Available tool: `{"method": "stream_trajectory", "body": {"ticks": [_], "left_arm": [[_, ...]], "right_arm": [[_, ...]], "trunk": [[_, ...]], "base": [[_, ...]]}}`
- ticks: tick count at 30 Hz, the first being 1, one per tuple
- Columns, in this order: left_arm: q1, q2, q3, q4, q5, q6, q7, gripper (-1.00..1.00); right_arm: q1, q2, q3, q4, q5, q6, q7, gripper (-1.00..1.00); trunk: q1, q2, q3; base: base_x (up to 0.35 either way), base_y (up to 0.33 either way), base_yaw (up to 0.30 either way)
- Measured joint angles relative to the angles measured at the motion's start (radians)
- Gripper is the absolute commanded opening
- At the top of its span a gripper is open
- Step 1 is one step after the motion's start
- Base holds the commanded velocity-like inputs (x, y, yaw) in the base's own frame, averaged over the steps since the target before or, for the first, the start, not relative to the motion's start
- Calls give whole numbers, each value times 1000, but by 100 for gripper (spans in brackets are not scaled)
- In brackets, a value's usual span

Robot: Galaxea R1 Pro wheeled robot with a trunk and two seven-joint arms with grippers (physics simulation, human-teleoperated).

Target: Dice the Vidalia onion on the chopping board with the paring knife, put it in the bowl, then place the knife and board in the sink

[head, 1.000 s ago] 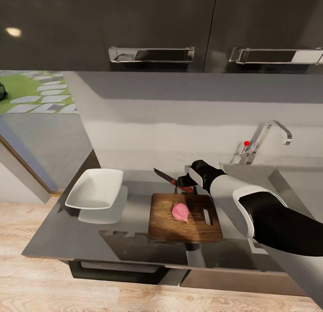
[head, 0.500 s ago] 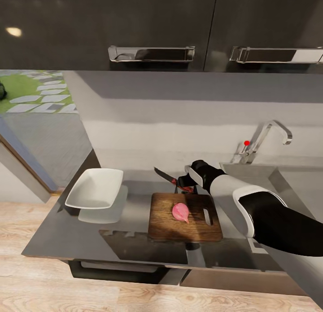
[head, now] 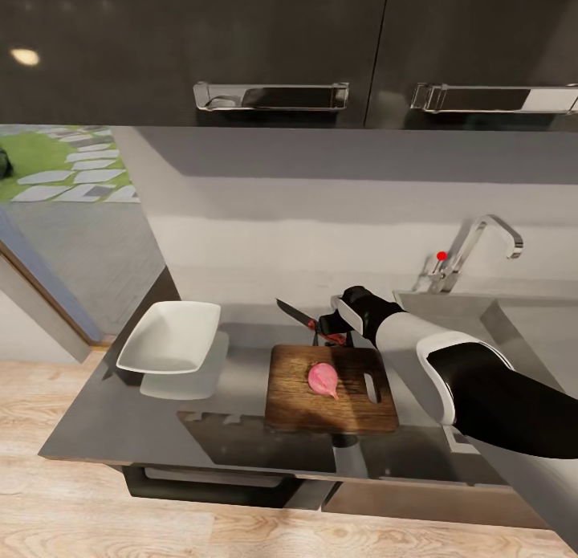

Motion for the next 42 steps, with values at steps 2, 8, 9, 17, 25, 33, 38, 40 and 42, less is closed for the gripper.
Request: {"method": "stream_trajectory", "body": {"ticks": [2, 8, 9, 17, 25, 33, 38, 40, 42], "left_arm": [[0, 0, 0, 0, 0, 0, 0, 100], [0, 1, 0, 0, 0, 0, 0, 100], [0, 1, 0, 0, 0, 0, 0, 100], [0, 2, 0, 0, 0, 0, 0, 100], [0, 2, 0, 0, 0, 0, 0, 100], [0, 3, 0, 0, 0, 0, 0, 100], [0, 3, 0, 0, 0, 0, 0, 100], [0, 3, 0, 0, 0, 0, 0, 100], [0, 3, 0, 0, 0, 0, 0, 100]], "right_arm": [[0, 0, 0, 0, 0, 0, 0, -100], [0, 0, -1, 0, 1, -1, 0, -100], [0, 0, -1, 0, 1, -1, 0, -100], [0, 0, 0, -1, 0, 0, 0, -100], [1, 0, -3, -1, -2, -1, -8, -100], [1, 0, -1, -1, 0, -1, -32, -100], [1, 0, -1, -1, -1, -1, -33, -100], [1, 0, -1, -1, -1, -1, -34, -100], [1, 0, -1, -1, -1, -1, -34, -100]], "trunk": [[0, 0, 0], [0, 0, 0], [0, 0, 0], [0, 0, 0], [0, 0, 3], [0, 0, 15], [0, 1, 21], [0, 1, 21], [0, 1, 22]], "base": [[0, 0, 0], [0, 0, 0], [0, 0, 0], [0, 0, 0], [0, 0, 0], [0, 0, 0], [0, 0, 0], [0, 0, 0], [0, 0, 0]]}}
